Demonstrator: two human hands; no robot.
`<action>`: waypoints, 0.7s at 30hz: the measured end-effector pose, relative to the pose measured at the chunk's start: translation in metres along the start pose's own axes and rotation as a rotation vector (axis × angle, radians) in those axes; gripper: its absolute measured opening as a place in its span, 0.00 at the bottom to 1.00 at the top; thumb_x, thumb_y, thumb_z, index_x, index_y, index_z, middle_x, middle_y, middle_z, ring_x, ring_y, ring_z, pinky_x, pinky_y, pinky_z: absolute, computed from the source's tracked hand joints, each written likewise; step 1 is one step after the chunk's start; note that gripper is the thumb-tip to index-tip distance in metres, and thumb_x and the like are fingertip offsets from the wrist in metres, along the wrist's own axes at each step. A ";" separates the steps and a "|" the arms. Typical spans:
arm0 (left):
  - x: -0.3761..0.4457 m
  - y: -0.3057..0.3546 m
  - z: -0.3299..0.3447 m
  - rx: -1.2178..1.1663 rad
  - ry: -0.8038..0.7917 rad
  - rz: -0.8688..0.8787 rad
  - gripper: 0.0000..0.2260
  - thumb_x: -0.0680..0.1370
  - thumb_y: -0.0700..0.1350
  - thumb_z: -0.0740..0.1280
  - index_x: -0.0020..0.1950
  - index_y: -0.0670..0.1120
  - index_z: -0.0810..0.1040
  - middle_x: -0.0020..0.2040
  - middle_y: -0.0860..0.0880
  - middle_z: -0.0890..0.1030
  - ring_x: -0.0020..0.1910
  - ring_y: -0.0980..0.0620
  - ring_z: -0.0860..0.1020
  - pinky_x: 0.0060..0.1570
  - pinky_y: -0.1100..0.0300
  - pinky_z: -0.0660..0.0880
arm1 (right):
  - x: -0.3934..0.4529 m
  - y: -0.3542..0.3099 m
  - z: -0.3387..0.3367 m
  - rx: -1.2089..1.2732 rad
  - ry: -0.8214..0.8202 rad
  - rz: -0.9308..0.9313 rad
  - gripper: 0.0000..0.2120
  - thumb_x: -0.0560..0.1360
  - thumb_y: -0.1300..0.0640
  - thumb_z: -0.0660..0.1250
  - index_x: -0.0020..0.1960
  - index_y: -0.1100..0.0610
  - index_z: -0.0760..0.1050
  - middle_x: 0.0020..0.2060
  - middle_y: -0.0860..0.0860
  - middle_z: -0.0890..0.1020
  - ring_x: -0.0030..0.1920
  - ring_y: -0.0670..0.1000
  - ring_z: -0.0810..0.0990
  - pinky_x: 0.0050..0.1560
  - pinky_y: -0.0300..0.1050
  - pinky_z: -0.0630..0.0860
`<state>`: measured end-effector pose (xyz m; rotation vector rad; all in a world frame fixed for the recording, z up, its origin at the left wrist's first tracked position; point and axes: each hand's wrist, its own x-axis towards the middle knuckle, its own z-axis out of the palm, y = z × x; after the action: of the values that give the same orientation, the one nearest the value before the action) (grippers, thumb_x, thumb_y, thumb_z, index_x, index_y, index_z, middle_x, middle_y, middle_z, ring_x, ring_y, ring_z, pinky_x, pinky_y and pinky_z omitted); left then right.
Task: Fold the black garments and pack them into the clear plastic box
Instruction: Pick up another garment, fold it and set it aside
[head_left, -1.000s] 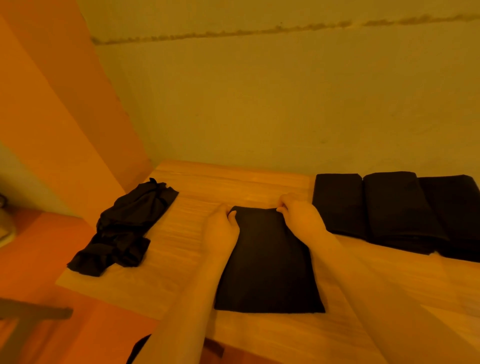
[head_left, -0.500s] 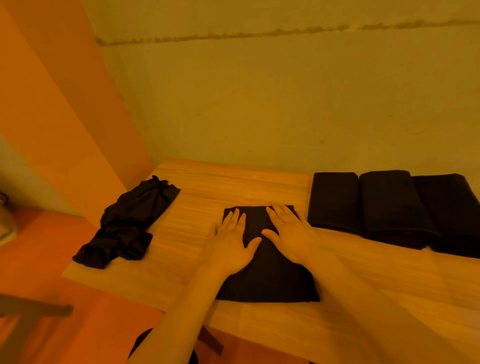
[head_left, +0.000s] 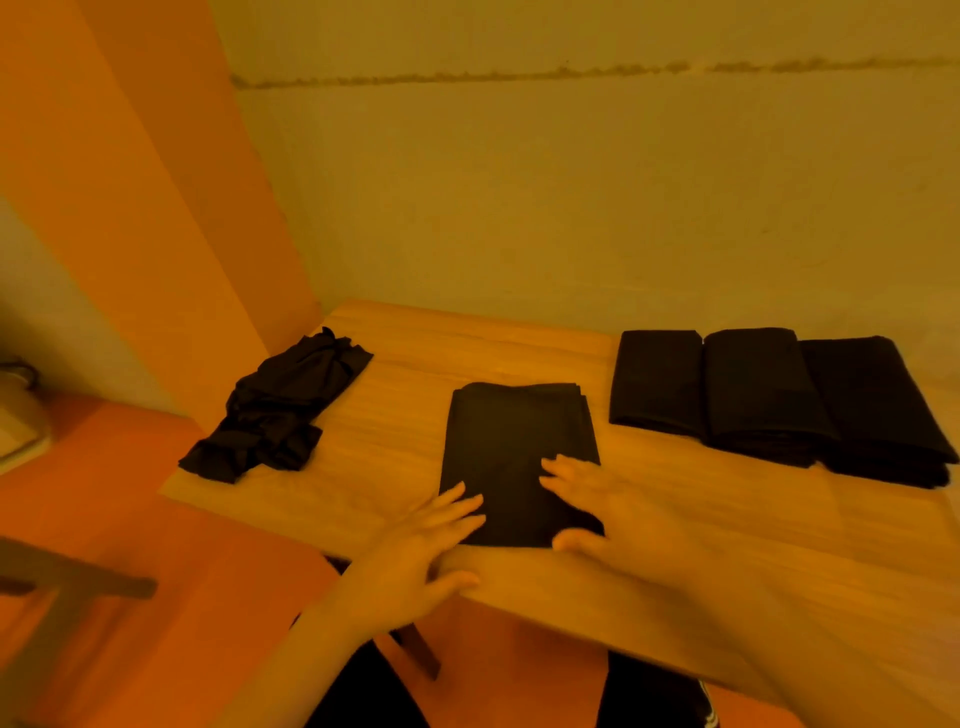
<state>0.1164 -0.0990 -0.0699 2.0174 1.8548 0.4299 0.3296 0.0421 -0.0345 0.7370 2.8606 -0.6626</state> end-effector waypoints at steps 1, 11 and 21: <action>-0.004 -0.001 0.002 -0.026 0.008 -0.026 0.36 0.66 0.74 0.46 0.70 0.60 0.59 0.70 0.69 0.51 0.68 0.76 0.41 0.64 0.79 0.39 | -0.005 0.001 0.007 -0.014 -0.047 0.005 0.45 0.61 0.28 0.42 0.75 0.46 0.48 0.66 0.36 0.42 0.67 0.36 0.39 0.66 0.34 0.39; 0.006 -0.012 0.003 -0.005 0.361 -0.037 0.26 0.75 0.67 0.53 0.56 0.51 0.80 0.58 0.59 0.76 0.63 0.72 0.60 0.61 0.72 0.64 | -0.015 0.008 0.023 0.184 0.222 0.139 0.17 0.79 0.52 0.57 0.67 0.51 0.69 0.67 0.46 0.70 0.65 0.36 0.62 0.64 0.27 0.56; 0.064 0.012 -0.034 -0.569 0.433 -0.313 0.07 0.80 0.44 0.61 0.45 0.54 0.75 0.46 0.53 0.77 0.46 0.54 0.77 0.44 0.59 0.74 | 0.025 0.012 -0.006 0.575 0.560 0.332 0.07 0.78 0.55 0.60 0.56 0.51 0.73 0.41 0.43 0.76 0.41 0.42 0.75 0.38 0.32 0.72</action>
<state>0.1166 -0.0345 -0.0356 1.3003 1.9407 1.2142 0.3136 0.0654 -0.0389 1.6667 2.8732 -1.4373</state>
